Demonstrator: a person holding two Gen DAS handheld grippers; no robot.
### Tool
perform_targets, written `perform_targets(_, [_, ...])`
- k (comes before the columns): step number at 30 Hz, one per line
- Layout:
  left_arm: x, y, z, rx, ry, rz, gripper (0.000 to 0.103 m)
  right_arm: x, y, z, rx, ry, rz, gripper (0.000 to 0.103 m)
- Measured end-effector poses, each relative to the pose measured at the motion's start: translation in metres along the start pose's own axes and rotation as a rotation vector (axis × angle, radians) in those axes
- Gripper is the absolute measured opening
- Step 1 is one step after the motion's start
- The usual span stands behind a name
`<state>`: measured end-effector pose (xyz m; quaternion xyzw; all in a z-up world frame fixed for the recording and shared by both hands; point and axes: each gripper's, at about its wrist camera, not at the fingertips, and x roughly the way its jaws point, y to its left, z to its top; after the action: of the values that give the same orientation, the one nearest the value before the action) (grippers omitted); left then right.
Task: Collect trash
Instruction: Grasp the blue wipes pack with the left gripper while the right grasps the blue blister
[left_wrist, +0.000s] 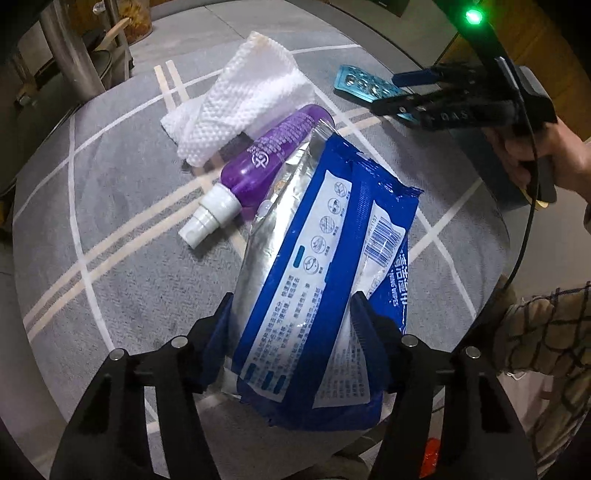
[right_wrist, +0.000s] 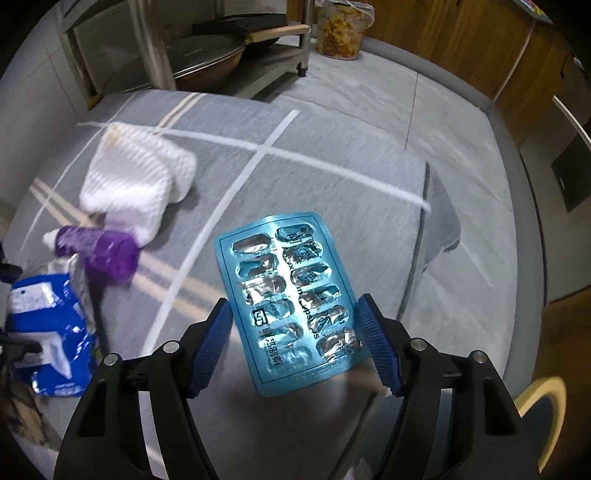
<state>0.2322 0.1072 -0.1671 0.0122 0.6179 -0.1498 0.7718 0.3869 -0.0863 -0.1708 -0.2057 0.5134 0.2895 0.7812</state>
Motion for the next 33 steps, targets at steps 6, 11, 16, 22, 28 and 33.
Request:
perform_targets(6, [-0.003,0.002,-0.009,-0.012,0.025,-0.009,0.063,-0.013,0.021,-0.024,-0.015,0.039,0.027,0.071])
perform_targets(11, [-0.004,0.001,-0.008,0.007,0.018,0.015,0.067,-0.024,0.032,-0.035,-0.048,0.052,0.040,0.071])
perform_targets(16, [0.000,-0.004,-0.002,0.034,0.012,0.043,0.075,-0.021,0.041,-0.031,-0.131,0.047,-0.037,0.080])
perform_targets(22, [0.005,-0.004,0.004,0.020,0.011,0.028,0.080,-0.009,0.036,-0.021,-0.143,0.066,0.005,0.083])
perform_targets(28, [0.005,0.000,0.001,-0.003,0.009,-0.013,0.062,-0.011,0.030,-0.024,-0.078,0.043,0.076,0.070])
perform_targets(33, [-0.003,0.000,-0.001,-0.024,-0.009,-0.054,0.045,-0.015,0.036,-0.030,-0.081,0.043,0.079,0.069])
